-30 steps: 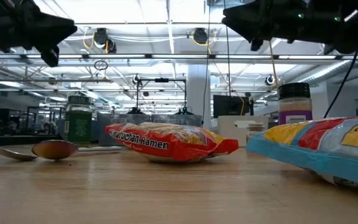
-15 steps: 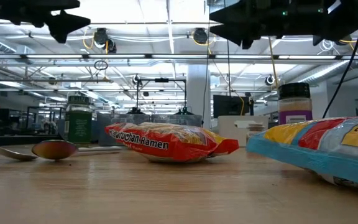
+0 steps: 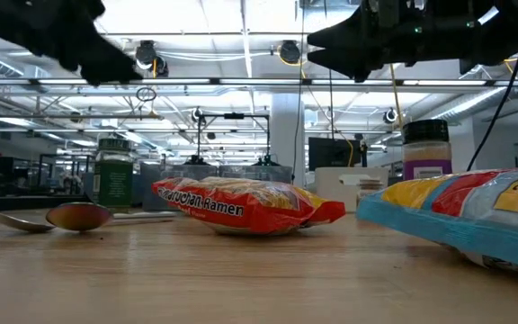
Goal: Pick & Place Food Item
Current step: Put the green seasoning bottle into the white bin
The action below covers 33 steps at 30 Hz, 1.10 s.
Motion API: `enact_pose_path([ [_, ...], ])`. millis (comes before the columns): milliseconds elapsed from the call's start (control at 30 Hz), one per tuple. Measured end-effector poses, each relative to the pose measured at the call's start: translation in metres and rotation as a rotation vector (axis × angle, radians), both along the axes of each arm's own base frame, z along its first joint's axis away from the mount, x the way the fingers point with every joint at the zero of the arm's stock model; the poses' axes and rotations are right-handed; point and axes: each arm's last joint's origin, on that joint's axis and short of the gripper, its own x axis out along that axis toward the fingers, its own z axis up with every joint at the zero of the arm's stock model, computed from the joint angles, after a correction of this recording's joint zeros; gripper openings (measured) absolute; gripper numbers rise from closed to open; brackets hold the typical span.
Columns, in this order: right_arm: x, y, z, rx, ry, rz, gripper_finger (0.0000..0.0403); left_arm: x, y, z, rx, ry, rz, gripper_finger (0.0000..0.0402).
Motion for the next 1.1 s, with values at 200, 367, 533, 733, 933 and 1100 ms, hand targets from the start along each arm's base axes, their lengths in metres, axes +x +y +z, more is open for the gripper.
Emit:
enact_pose_path([
  [200,0.000,-0.009,-0.005,0.002,0.051,-0.037,0.0257,0.008,0.002,-0.017,0.015,0.158,0.047,0.0254],
  [367,-0.001,-0.014,-0.007,0.005,0.071,-0.058,0.0256,0.009,0.002,-0.024,-0.014,0.221,0.060,0.0253],
  [533,-0.001,-0.014,-0.007,0.005,0.073,-0.057,0.0256,0.005,0.002,-0.031,-0.057,0.290,0.095,0.0253],
  [733,-0.001,-0.014,-0.007,0.002,0.074,-0.058,0.0256,0.002,0.004,-0.033,-0.040,0.319,0.171,0.0253],
  [933,-0.001,-0.014,-0.007,-0.020,0.078,-0.059,0.0256,-0.002,0.006,-0.030,-0.008,0.293,0.242,0.0253],
  [1100,-0.001,-0.014,-0.008,-0.022,0.086,-0.060,0.0256,-0.005,0.005,-0.029,-0.056,0.284,0.215,0.0253],
])
